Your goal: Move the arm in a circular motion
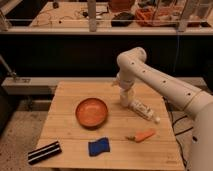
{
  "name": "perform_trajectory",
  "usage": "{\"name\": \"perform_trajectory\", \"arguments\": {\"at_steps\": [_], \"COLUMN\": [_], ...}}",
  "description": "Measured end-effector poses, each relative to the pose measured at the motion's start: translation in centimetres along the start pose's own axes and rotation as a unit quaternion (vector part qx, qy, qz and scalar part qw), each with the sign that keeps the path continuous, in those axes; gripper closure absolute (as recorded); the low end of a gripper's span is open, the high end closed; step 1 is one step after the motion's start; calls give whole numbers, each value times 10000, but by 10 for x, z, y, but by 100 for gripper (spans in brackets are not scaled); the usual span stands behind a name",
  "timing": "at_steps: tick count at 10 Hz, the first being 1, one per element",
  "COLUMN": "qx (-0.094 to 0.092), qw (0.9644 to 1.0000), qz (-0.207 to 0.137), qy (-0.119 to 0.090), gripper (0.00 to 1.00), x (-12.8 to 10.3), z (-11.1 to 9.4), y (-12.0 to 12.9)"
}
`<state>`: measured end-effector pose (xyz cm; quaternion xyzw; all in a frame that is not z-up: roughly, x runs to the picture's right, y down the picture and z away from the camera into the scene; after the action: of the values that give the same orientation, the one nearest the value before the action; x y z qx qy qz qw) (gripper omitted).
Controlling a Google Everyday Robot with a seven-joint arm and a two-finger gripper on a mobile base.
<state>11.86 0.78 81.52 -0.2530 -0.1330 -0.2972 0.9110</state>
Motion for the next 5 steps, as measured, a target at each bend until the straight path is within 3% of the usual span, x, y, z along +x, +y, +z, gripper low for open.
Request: {"name": "perform_trajectory", "arguments": {"at_steps": [2, 5], "qx": [-68, -174], "qw": [9990, 9928], "qz": [441, 1171], "qy": [69, 190], "gripper": [20, 20], "x": [39, 89], "z": [4, 3], "y": [26, 84]}}
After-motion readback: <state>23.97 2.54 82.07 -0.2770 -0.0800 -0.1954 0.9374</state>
